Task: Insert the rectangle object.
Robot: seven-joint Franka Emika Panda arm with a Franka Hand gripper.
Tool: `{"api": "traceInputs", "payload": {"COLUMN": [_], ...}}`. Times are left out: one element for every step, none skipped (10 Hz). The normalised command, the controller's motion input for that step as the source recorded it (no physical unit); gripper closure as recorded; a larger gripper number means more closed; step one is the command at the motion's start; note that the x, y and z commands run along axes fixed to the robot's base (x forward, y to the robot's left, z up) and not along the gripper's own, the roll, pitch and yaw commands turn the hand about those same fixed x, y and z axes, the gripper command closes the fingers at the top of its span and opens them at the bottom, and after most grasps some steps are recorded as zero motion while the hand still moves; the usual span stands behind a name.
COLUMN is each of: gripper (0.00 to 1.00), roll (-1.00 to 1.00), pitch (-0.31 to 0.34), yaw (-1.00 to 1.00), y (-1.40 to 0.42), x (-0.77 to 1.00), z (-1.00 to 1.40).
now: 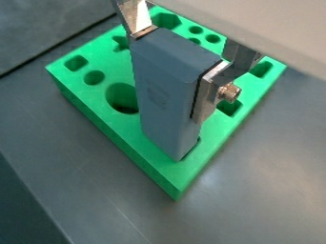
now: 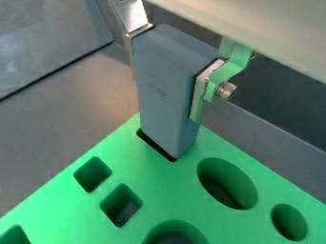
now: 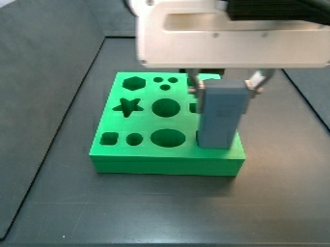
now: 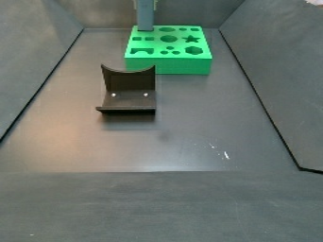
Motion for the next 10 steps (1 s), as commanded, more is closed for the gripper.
{"api": "traceInputs", "payload": {"gripper": [1.0,1.0,1.0,1.0,1.0,1.0,1.0,1.0,1.0,1.0], "roll": [0.0,0.0,0.0,0.0,0.0,0.0,0.03,0.03,-0.03,0.0], "pitch": [0.0,0.059,0.1,0.099,0.071,0.021,0.066,0.071,-0.006,0.0], "yaw": [0.14,0.08,0.02,0.01,0.02,0.05,0.03,0.0,0.0,0.0], "y": [0.06,0.04,0.08,0.13,0.07,0.0,0.0,0.0,0.0,0.0], "x": [-0.2,0.12,0.23,0.11,0.0,0.0,0.07,0.06,0.06,0.0], "z": [-0.21,-0.39,-0.42,-0.36,-0.41,-0.62,-0.61,-0.37,-0.17,0.0]}}
